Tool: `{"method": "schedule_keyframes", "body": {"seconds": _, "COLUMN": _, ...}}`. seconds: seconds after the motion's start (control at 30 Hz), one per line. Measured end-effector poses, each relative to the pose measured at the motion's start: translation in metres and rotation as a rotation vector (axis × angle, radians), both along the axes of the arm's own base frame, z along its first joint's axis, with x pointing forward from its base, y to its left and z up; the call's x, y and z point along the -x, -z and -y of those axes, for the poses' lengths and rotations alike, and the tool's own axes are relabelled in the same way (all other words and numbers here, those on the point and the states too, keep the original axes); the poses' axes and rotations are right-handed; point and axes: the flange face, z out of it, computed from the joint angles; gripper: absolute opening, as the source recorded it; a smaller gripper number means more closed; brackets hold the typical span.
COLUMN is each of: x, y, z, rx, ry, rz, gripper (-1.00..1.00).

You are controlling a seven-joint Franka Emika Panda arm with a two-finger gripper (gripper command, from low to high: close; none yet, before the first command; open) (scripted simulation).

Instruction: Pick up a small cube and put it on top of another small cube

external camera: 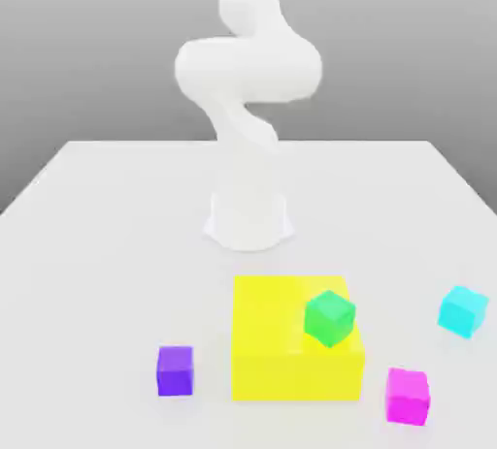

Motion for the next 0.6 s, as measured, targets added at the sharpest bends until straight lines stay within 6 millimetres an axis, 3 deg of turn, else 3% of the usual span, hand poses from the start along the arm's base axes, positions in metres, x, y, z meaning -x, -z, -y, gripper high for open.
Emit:
{"method": "schedule_keyframes", "body": {"seconds": 0.13, "x": -0.037, "y": 0.079, "z": -0.063, "rx": 0.043, "ry": -0.110, "rz": -0.123, "gripper": 0.00}}
{"method": "schedule_keyframes", "body": {"seconds": 0.3, "x": -0.049, "y": 0.181, "z": -0.141, "rx": 0.101, "ry": -0.252, "rz": -0.265, "gripper": 0.00}}
{"method": "schedule_keyframes", "body": {"seconds": 0.47, "x": -0.026, "y": 0.285, "z": -0.212, "rx": 0.164, "ry": -0.402, "rz": -0.405, "gripper": 0.00}}
{"method": "schedule_keyframes", "body": {"seconds": 0.6, "x": 0.022, "y": 0.365, "z": -0.265, "rx": 0.222, "ry": -0.542, "rz": -0.514, "gripper": 0.00}}
